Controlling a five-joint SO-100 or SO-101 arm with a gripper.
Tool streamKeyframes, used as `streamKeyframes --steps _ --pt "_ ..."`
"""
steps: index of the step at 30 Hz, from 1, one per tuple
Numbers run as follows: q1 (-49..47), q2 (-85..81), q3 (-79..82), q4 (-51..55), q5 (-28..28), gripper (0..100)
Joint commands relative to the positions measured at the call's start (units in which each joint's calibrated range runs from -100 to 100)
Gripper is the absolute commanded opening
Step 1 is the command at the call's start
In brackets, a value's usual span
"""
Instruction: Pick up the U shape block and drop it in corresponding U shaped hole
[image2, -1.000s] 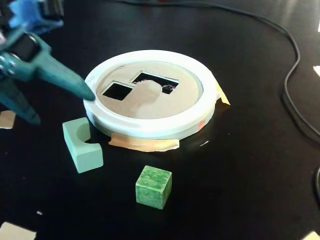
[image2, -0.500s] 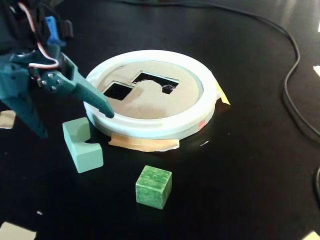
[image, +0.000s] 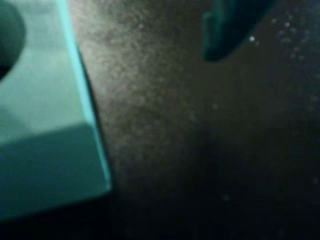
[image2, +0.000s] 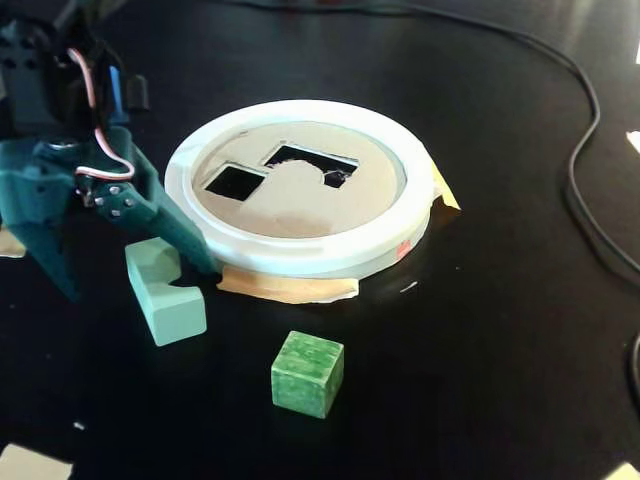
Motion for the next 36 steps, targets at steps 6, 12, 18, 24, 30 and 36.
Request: streamKeyframes --steps 6,12,18,24,30,36 --pt "1.1 0.0 -6.8 -0.3 0.0 27" --pt "1.1 0.0 -7.6 -0.3 -0.1 4" --pt "1.1 0.0 -7.6 -0.2 -0.1 4" --pt "0.8 0.0 -7.0 -0.2 -0.1 3" --pt "1.2 -1.1 -7.6 -0.1 -0.1 5" --pt "1.3 -1.4 -7.7 -0.1 -0.2 5"
